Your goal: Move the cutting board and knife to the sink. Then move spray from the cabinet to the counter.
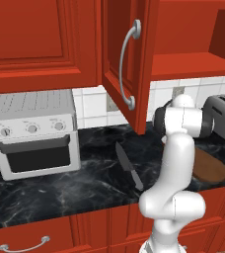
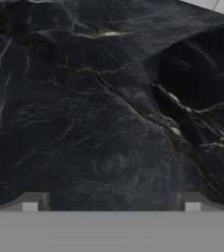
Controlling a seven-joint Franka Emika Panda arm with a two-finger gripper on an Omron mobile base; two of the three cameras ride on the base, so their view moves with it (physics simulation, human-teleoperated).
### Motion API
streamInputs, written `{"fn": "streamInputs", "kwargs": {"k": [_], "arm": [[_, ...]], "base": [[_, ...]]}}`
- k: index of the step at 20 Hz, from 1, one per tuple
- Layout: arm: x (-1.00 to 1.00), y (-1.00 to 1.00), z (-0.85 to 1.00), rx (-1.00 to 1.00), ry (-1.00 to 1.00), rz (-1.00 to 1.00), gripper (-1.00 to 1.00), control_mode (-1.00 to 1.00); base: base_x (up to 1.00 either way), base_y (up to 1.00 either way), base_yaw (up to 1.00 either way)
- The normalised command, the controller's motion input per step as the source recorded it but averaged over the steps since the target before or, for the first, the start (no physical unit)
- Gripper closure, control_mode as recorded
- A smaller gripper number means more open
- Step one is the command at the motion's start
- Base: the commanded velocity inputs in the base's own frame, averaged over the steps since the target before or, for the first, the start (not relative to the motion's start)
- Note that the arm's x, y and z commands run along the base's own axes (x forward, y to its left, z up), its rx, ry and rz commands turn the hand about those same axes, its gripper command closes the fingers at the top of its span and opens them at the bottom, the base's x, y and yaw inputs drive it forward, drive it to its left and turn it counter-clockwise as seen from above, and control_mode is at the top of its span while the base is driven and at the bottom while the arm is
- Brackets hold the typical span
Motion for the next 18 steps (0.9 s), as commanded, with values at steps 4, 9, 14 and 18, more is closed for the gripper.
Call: {"fn": "streamInputs", "kwargs": {"k": [4,9,14,18], "arm": [[-0.59,-0.43,-0.2,0.0,0.0,0.03,-1.0,-1.0],[-0.56,-0.3,-0.23,0.0,0.0,0.0,-1.0,-1.0],[-0.47,-0.14,-0.18,0.0,0.0,-0.05,-1.0,-1.0],[-0.4,-0.27,-0.22,0.0,0.0,-0.12,-1.0,-1.0]], "base": [[0.0,0.0,0.0],[0.0,0.0,0.0],[0.0,0.0,0.0],[0.0,0.0,0.0]]}}
